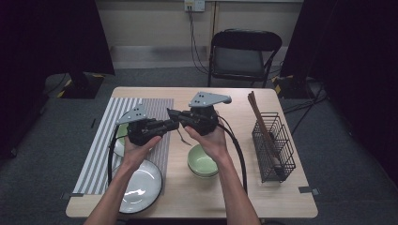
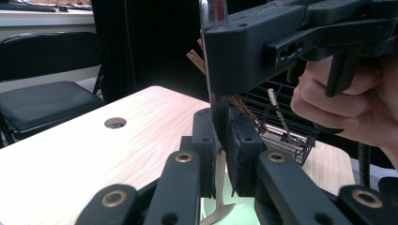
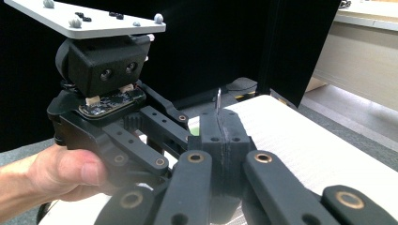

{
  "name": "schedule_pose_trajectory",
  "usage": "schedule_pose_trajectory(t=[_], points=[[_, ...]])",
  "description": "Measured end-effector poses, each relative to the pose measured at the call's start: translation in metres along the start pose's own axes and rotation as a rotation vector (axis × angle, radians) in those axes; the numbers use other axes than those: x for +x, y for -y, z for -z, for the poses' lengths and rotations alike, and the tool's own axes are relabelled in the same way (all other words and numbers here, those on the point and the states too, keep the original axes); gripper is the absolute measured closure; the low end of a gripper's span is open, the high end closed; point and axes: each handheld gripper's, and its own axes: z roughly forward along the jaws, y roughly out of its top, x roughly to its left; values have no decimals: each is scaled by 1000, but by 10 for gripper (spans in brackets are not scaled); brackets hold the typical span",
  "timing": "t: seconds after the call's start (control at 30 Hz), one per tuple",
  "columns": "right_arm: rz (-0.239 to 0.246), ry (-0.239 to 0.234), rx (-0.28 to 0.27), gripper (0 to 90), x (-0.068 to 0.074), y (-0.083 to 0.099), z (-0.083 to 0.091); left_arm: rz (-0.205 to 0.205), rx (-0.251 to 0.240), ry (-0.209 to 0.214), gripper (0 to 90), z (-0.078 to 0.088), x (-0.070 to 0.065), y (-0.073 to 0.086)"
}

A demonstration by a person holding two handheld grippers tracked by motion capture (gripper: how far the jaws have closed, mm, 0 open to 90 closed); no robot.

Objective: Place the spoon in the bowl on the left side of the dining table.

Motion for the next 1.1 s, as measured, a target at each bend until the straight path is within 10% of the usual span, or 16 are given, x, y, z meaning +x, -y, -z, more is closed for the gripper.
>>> schedule_pose_trajectory(t=[0.37, 1.1], points=[[7, -17, -17, 832, -2, 3, -1, 8, -12, 7, 897, 9, 4, 2], [-45, 91, 44, 482, -23, 32, 13, -23, 31, -60, 897, 32, 18, 8]])
